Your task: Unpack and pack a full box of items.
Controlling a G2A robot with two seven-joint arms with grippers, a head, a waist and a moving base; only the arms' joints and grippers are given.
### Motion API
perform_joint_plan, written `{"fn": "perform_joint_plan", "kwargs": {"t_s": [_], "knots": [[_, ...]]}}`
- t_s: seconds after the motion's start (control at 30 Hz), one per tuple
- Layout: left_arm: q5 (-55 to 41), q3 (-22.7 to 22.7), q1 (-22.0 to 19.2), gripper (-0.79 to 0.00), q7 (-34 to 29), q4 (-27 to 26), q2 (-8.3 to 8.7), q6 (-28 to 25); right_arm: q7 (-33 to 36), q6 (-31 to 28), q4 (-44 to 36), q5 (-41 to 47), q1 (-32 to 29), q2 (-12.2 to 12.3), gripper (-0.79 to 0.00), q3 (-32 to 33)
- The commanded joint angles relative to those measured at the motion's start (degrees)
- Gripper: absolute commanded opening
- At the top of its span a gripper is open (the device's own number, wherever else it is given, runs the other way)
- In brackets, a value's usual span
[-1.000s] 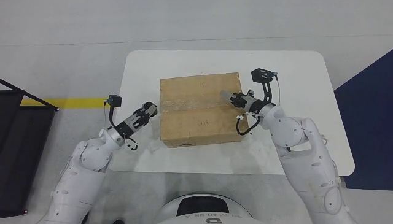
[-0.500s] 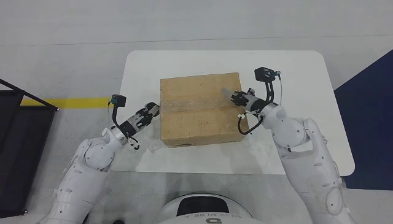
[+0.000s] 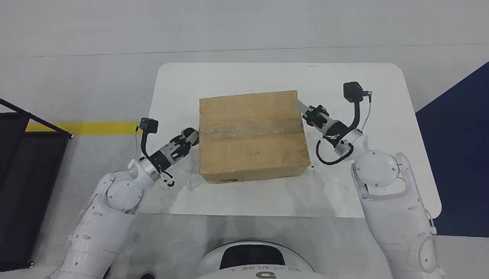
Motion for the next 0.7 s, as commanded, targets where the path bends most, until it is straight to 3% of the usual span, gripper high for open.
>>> {"fn": "perform_joint_plan", "kwargs": {"t_s": [0.0,0.13,0.4,0.67], "knots": [[0.00,0.00,0.00,-0.785,0.00,0.00,0.00,0.00,3.02,-6.42,1.31,10.62,-0.37,0.15,0.000,1.82],[0.00,0.00,0.00,-0.785,0.00,0.00,0.00,0.00,10.65,-10.42,4.69,20.00,0.10,0.70,0.000,4.54],[0.00,0.00,0.00,-0.785,0.00,0.00,0.00,0.00,18.10,-5.88,9.59,22.63,4.35,1.38,0.000,3.66],[0.00,0.00,0.00,-0.785,0.00,0.00,0.00,0.00,20.59,0.13,12.18,19.57,8.17,1.74,0.000,-0.14]]}}
